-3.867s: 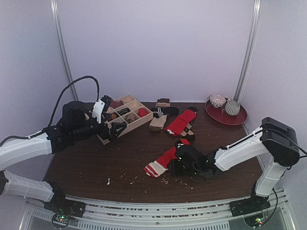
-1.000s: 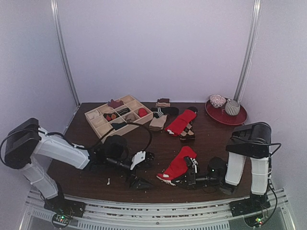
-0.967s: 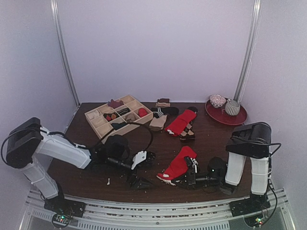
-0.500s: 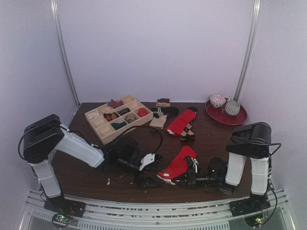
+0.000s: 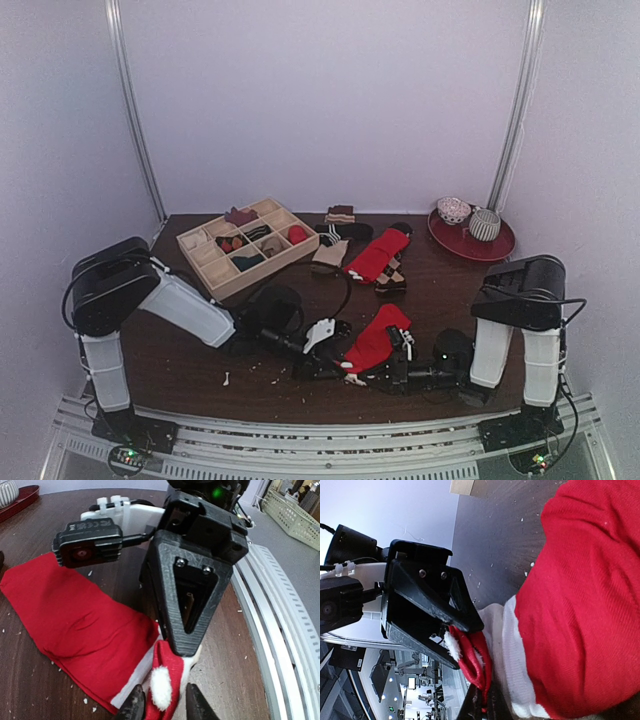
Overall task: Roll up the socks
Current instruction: Roll the sock at the center of the board.
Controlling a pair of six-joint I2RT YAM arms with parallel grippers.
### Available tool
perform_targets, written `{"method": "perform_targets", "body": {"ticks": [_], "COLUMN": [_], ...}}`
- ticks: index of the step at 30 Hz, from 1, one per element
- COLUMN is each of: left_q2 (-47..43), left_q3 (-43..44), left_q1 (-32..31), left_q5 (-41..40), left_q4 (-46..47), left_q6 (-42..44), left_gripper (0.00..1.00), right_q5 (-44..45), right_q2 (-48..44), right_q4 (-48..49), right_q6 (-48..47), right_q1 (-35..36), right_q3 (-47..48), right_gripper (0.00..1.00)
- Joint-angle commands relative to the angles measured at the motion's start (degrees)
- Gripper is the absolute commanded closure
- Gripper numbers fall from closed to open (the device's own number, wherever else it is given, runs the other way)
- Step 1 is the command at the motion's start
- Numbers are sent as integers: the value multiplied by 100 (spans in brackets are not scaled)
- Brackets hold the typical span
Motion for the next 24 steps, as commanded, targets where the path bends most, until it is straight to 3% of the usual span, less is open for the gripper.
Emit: {"method": "perform_targets", "body": {"ticks": [1, 9, 14, 16, 18, 21, 23, 24], "left_q2": [176, 350, 392, 348, 325, 353, 415, 448], "left_q3": [200, -36, 204, 253, 264, 315, 392, 438], "left_q1": [13, 13, 12, 11, 10, 12, 13, 13], "left_q5": [113, 10, -171, -201, -241, -302, -281, -266], "left_q4": [-199, -745, -1721, -1993, -2144, -2300, -2410, -2452], "left_q6": [-23, -432, -727, -830, -898, -938, -969, -993], "left_gripper": [98, 100, 100, 100, 100, 100, 100, 100], "right_q5": [117, 143, 202, 348, 648, 1806, 2392, 2612], "right_q2": [824, 470, -750, -1650, -2842, -4559, -5245, -5478], "right_q4": [1125, 1090, 81, -1085, -3058, -6867, -8226, -8611], "right_q6": [-256, -365, -671, -1042, -1703, -2982, -3477, -3643], "right_q1": [34, 32, 39, 34, 77, 292, 304, 314], "right_q3": [-796, -871, -924, -863, -540, 426, 835, 975], "right_gripper": [99, 98, 96, 95, 90, 66, 52, 49]}}
